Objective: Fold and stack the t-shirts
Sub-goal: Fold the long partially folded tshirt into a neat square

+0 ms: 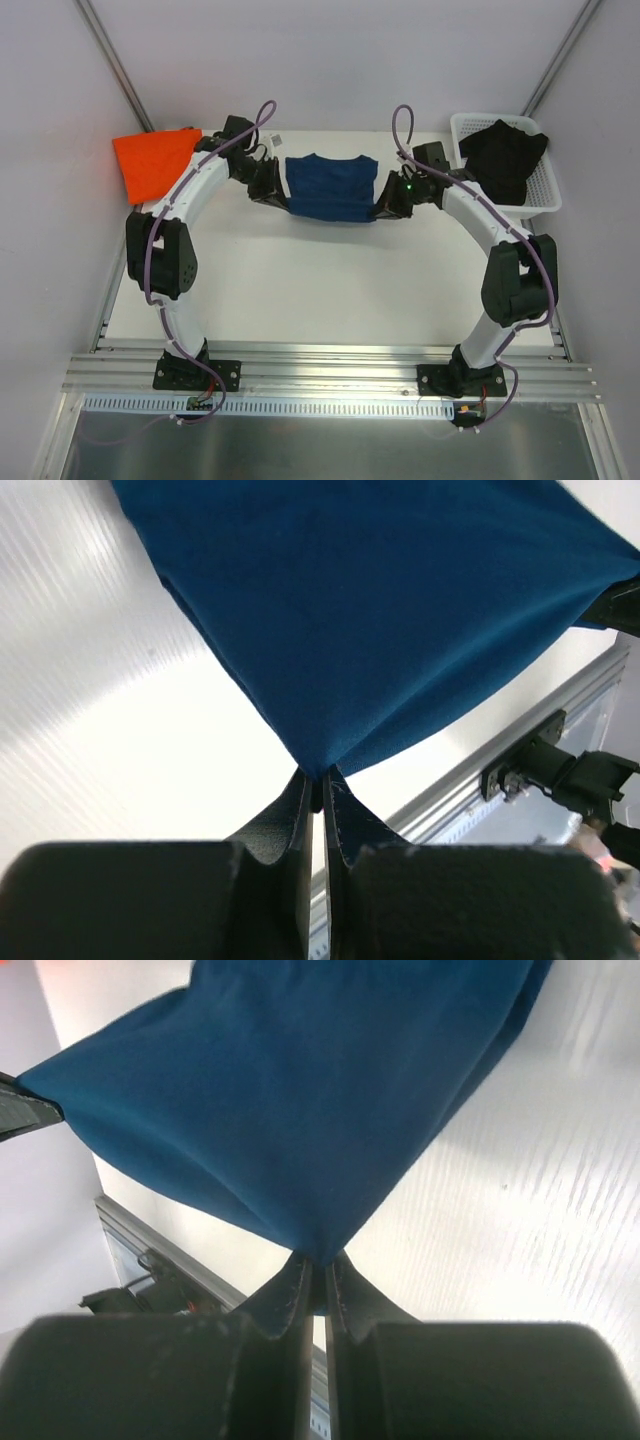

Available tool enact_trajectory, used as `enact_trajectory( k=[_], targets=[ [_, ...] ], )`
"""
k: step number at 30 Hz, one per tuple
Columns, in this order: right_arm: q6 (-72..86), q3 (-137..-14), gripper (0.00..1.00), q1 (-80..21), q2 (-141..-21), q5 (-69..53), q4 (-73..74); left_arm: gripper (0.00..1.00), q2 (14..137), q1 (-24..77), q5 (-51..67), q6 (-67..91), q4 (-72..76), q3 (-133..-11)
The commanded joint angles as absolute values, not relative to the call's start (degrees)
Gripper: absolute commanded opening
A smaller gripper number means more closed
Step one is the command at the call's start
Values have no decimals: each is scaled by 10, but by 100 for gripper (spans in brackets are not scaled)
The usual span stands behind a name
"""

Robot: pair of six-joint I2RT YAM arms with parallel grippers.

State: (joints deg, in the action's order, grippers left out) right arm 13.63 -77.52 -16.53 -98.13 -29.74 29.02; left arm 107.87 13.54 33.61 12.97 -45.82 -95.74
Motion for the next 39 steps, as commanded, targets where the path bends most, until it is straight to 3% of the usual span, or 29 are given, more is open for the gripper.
enact_trajectory(
  k=[1, 20, 39],
  targets=[
    [127, -834, 0, -149, -990, -300, 283, 0, 1091, 135, 311, 102, -475, -1024],
    [106, -1119, 0, -113, -1262, -278, 233, 0, 1371, 116, 222, 80, -421, -1359],
    [84, -1272, 0, -113, -1358, -232, 209, 0, 1451, 109, 189, 94, -256, -1464]
  ],
)
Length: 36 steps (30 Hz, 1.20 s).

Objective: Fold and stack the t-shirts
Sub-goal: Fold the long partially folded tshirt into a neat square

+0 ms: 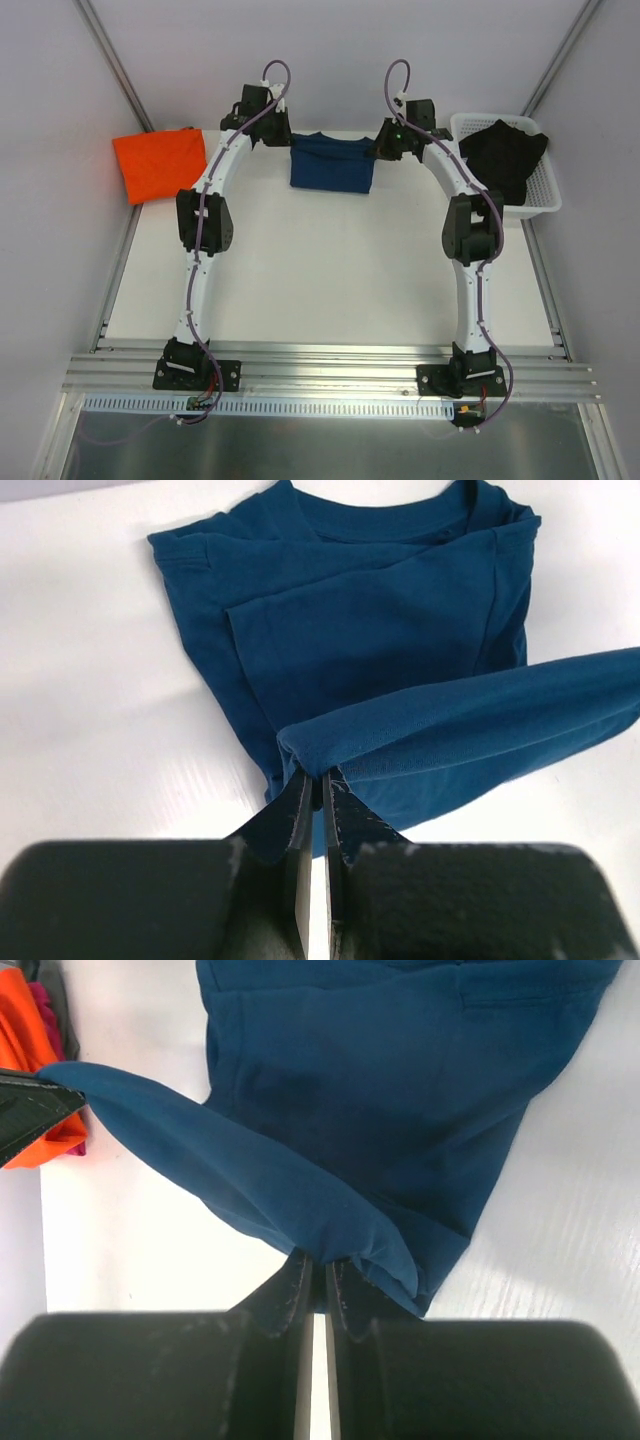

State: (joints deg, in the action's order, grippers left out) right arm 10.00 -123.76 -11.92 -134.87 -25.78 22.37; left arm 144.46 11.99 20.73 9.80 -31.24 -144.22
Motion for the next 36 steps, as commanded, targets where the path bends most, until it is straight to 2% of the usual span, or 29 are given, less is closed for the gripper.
enact_trajectory(
  k=[1, 4, 7, 10, 16, 23, 32, 36],
  targets=[
    [81, -1277, 0, -113, -1360, -229, 211, 0, 1453, 109, 185, 91, -250, -1466],
    [83, -1278, 0, -112, -1350, -230, 215, 0, 1441, 108, 191, 91, -248, -1463],
    [100, -1221, 0, -113, -1305, -253, 218, 0, 1390, 107, 221, 100, -262, -1394],
    [113, -1145, 0, -113, -1248, -271, 233, 0, 1300, 108, 254, 104, -264, -1245],
    [121, -997, 0, -114, -1130, -296, 267, 0, 1137, 108, 270, 100, -286, -1070],
    [125, -875, 0, -120, -993, -303, 275, 0, 1019, 111, 287, 112, -319, -970],
    [121, -791, 0, -136, -895, -307, 301, 0, 910, 120, 302, 126, -348, -864],
    [124, -780, 0, -130, -889, -304, 286, 0, 909, 125, 303, 143, -350, -859]
  ],
)
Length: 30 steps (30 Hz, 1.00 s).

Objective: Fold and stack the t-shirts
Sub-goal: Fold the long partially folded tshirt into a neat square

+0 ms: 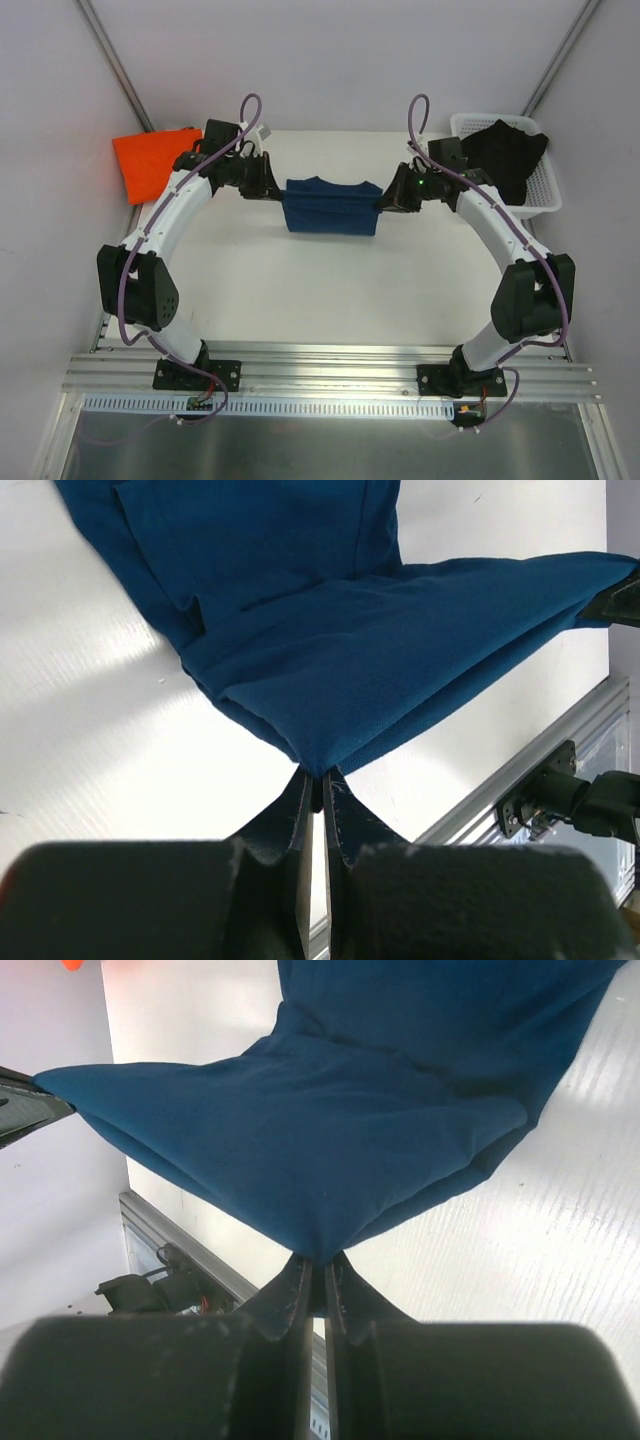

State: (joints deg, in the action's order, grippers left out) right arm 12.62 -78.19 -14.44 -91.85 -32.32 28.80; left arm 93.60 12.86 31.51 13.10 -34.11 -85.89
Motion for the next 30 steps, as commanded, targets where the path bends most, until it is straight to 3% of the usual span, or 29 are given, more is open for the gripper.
enact_trajectory(
  k=[1, 17, 30],
  targets=[
    [127, -782, 0, -125, -893, -306, 279, 0, 914, 125, 304, 143, -350, -867],
    [125, -987, 1, -84, -1160, -303, 242, 0, 1229, 114, 285, 119, -362, -1160],
    [114, -1077, 0, -88, -1274, -286, 233, 0, 1352, 105, 263, 130, -350, -1264]
  ],
)
